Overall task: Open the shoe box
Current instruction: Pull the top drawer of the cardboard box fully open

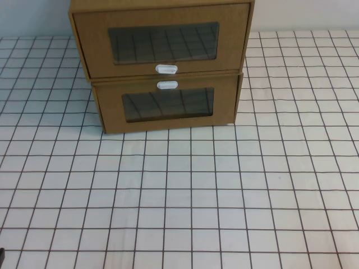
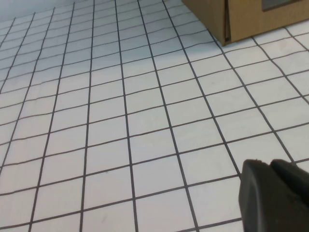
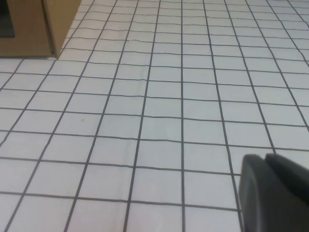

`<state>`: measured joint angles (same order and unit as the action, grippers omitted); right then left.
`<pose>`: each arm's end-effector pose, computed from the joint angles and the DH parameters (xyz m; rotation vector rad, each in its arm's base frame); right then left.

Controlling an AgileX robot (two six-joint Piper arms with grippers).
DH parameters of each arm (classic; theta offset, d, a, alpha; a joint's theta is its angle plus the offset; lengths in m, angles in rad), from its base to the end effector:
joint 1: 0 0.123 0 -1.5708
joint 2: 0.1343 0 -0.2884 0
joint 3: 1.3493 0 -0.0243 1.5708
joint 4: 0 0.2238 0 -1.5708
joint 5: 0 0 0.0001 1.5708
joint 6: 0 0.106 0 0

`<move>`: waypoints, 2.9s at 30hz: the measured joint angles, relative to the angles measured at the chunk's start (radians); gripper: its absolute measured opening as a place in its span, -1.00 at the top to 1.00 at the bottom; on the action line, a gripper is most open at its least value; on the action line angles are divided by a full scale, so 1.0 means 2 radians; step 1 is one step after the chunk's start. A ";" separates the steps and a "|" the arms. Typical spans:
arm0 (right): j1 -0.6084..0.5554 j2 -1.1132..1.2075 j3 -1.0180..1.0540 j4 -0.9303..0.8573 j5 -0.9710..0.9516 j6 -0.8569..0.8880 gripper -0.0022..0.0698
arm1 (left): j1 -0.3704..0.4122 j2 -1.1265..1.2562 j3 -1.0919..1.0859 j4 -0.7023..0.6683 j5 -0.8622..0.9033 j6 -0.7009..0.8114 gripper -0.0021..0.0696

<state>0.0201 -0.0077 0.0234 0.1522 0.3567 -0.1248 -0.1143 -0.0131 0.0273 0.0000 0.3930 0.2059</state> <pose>0.0369 0.0064 0.1701 -0.0389 1.8521 0.0755 0.0355 -0.0041 0.1650 0.3015 1.8671 0.0625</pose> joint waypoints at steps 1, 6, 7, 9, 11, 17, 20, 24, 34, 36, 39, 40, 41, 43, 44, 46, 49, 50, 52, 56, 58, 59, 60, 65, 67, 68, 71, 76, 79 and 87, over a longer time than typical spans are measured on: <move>0.000 0.000 0.000 0.000 0.000 0.000 0.98 | 0.000 0.000 0.000 0.000 0.000 0.000 0.95; 0.000 0.000 0.000 0.000 0.000 0.000 0.98 | 0.000 0.000 0.000 0.000 0.000 0.000 0.95; 0.000 0.000 0.000 0.000 0.000 0.000 0.98 | 0.000 0.000 0.000 0.000 0.000 0.000 0.95; 0.000 0.000 0.000 0.000 0.000 0.000 0.98 | 0.000 0.000 0.000 0.000 0.000 0.000 0.95; 0.000 0.000 0.000 0.000 0.000 0.000 0.98 | 0.000 0.000 0.000 0.000 0.000 0.000 0.95; 0.000 0.000 0.000 0.000 0.000 0.000 0.98 | 0.000 0.000 0.000 0.000 0.000 0.000 0.95; 0.000 0.000 0.000 0.000 0.000 0.000 0.98 | 0.000 0.000 0.000 0.000 0.000 0.000 0.95; 0.000 0.000 0.000 0.000 0.000 0.000 0.98 | 0.000 0.000 0.000 0.000 0.000 0.000 0.95; 0.000 0.000 0.000 0.000 0.000 0.000 0.98 | 0.000 0.000 0.000 0.000 0.000 0.000 0.95; 0.000 0.000 0.000 0.000 0.000 0.000 0.98 | 0.000 0.000 0.000 0.000 0.000 0.000 0.95; 0.000 0.000 0.000 0.000 0.000 0.000 0.98 | 0.000 0.000 0.000 0.000 0.000 0.000 0.95; 0.000 0.000 0.000 0.000 0.000 0.000 0.98 | 0.000 0.000 0.000 0.000 0.000 0.000 0.95; 0.000 0.000 0.000 0.000 0.000 0.000 0.98 | 0.000 0.000 0.000 0.000 -0.001 0.000 0.95; 0.000 0.000 0.000 0.000 0.000 0.000 0.98 | 0.000 0.000 0.000 -0.006 -0.007 -0.002 0.95; 0.000 0.000 0.000 0.000 0.000 0.000 0.98 | 0.000 0.000 0.000 -0.012 -0.012 -0.004 0.95; 0.000 0.000 0.000 0.000 0.000 0.000 0.98 | 0.000 0.000 0.000 -0.043 -0.027 -0.019 0.95; 0.000 0.000 0.000 0.000 0.000 0.000 0.98 | 0.000 0.000 0.000 -0.111 -0.057 -0.056 0.95; 0.000 0.000 0.000 0.000 0.000 0.000 0.98 | 0.000 0.000 0.000 -0.136 -0.066 -0.065 0.95; 0.000 0.000 0.000 0.000 0.000 0.000 0.98 | 0.000 0.000 0.000 -0.187 -0.088 -0.080 0.95; 0.000 0.000 0.000 0.000 0.000 0.000 0.98 | 0.000 0.000 0.000 -0.251 -0.121 -0.090 0.95; 0.000 0.000 0.000 0.000 0.000 0.000 0.98 | 0.000 0.000 0.000 -0.262 -0.138 -0.090 0.95; 0.000 0.000 0.000 0.000 0.000 0.000 0.98 | 0.000 0.000 0.000 -0.264 -0.146 -0.090 0.95; 0.000 0.000 0.000 0.000 0.000 0.000 0.98 | 0.000 0.000 0.000 -0.266 -0.151 -0.090 0.95; 0.000 0.000 0.000 0.000 0.000 0.000 0.98 | 0.000 0.000 -0.001 -0.279 -0.132 -0.091 0.95; 0.000 0.000 0.000 0.000 0.000 0.000 0.98 | 0.000 0.016 -0.016 -0.280 -0.102 -0.091 0.95; 0.000 0.000 0.000 0.000 0.000 0.000 0.98 | 0.000 0.031 -0.030 -0.280 -0.085 -0.091 0.95; 0.000 0.000 0.000 0.000 0.000 0.000 0.98 | 0.000 0.095 -0.090 -0.278 -0.039 -0.077 0.95; 0.000 0.000 0.000 0.000 0.000 0.000 0.98 | 0.000 0.223 -0.217 -0.275 0.038 0.006 0.95; 0.000 0.000 0.000 0.000 0.000 0.000 0.98 | 0.000 0.312 -0.312 -0.275 0.078 0.070 0.95; 0.000 0.000 0.000 0.000 0.000 0.000 0.98 | 0.000 0.540 -0.601 -0.277 0.179 0.152 0.95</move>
<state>0.0201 -0.0077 0.0234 0.1522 0.3567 -0.1248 -0.1143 1.0666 -1.1742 -0.5541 0.7503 0.5100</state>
